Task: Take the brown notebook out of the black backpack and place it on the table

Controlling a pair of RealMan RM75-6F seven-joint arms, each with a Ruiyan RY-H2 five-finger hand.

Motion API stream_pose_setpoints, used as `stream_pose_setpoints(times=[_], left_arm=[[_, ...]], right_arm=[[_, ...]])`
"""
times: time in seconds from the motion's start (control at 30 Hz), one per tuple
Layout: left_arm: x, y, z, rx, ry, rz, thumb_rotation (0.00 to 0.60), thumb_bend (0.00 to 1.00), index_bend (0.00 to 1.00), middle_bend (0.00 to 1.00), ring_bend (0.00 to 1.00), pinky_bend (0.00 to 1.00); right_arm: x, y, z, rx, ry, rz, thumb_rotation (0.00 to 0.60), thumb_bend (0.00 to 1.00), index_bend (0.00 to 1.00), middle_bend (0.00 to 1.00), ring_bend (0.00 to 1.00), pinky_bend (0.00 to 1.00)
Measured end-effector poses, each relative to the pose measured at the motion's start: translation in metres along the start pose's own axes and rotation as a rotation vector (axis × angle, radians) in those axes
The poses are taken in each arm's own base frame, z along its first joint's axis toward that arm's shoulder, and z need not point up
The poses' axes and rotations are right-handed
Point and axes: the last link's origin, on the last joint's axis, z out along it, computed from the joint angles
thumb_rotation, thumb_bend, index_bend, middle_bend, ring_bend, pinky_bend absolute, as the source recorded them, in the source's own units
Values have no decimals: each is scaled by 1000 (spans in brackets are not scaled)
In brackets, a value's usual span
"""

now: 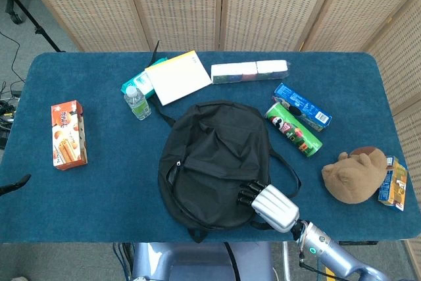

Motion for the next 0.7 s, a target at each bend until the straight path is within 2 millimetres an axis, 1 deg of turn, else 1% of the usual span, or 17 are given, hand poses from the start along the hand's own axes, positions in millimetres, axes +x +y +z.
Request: stream_pose_setpoints(times=[0.07, 0.27, 0.33, 0.5, 0.7], left_arm=[[0, 0, 0, 0, -2, 0, 600, 61, 0, 0, 0, 61], [-1, 0, 0, -1, -7, -1, 600, 62, 0, 0, 0, 61], [-2, 0, 0, -2, -9, -1, 600, 63, 0, 0, 0, 62], [-2, 2, 0, -14, -16, -6, 600, 68, 0, 0, 0, 61], [-3, 7, 1, -64, -28, -29, 600, 72, 0, 0, 0, 62]], right_arm=[[-2, 2, 3, -9, 11, 12, 600, 432, 594, 566, 338, 327], [-4, 4, 11, -40, 41, 97, 600, 590, 662, 629, 396, 391], [-3, 4, 15, -52, 59, 131, 600, 616, 663, 631, 397, 394], [1, 5, 22, -91, 101, 226, 600, 642, 669, 638, 400, 399], [13, 7, 36, -177, 160, 384, 600, 668, 678, 648, 407, 416]])
